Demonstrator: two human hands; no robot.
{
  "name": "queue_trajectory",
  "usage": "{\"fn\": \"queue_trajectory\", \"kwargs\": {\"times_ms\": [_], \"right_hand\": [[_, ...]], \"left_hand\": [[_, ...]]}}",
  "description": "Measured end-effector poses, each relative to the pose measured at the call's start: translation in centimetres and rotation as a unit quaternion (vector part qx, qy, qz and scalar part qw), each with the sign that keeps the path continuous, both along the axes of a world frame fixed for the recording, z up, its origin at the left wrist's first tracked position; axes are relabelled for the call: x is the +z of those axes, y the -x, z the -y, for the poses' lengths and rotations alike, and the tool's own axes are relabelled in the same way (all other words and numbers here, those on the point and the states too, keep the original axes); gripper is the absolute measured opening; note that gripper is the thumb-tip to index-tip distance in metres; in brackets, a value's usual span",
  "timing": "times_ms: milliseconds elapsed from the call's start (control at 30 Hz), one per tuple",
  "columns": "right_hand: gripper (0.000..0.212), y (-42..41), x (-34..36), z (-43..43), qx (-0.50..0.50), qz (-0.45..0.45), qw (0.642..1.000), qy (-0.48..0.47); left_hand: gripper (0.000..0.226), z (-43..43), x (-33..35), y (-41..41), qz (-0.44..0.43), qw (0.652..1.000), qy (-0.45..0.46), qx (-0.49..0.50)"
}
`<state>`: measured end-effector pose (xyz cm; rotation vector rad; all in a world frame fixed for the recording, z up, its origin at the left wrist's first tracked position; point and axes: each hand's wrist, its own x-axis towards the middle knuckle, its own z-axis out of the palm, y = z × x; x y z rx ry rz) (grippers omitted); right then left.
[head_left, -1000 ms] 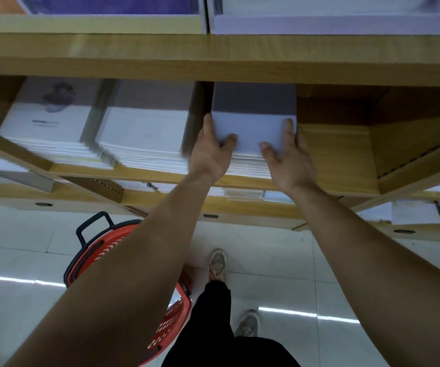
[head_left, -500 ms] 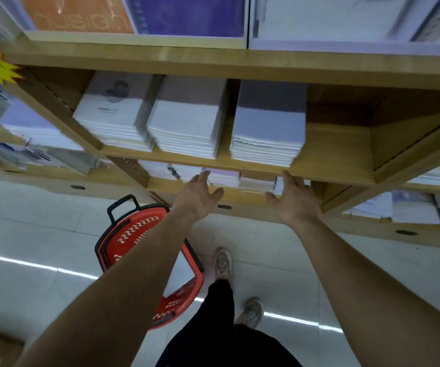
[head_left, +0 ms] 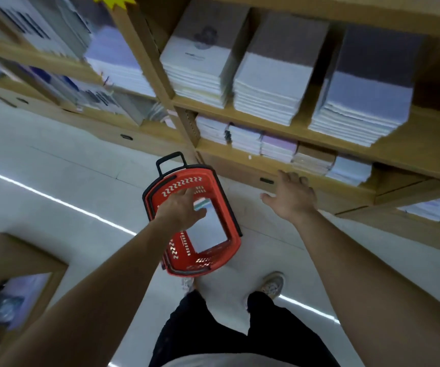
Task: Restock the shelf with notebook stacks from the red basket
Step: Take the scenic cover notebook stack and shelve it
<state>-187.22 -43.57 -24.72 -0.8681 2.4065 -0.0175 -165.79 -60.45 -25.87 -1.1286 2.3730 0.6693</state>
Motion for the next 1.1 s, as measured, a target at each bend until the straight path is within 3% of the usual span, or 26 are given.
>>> {"fn": "queue_trajectory", "kwargs": {"times_ms": [233,467,667,867,1100], "right_hand": [[0.086,-10.3,-4.9,9.2,0.044,0.040,0.998,-0.028],[0.078,-15.6,-14.0,16.1,0.085,0.056,0.992,-0.069],[0.072,-15.9,-26.5,18.2,0.140,0.066,0.983,-0.102],[0.074,-15.6,-42.1,18.6,0.251,0.070,0.958,-0.123],[0.089,-17.2,-56.0,17.7,0.215,0.060,0.969,-0.103]], "left_hand": [[0.075,8.2,-7.7,-11.6,0.010,0.997,-0.055,0.054],[0.081,10.5,-15.1,-16.5,0.021,0.993,-0.095,0.061],[0.079,9.6,-28.1,-15.9,-0.001,0.983,-0.138,0.123],[0.077,6.9,-42.7,-14.5,0.032,0.977,-0.138,0.162],[0.099,4.4,-55.7,-13.9,0.028,0.956,-0.137,0.259]]}}
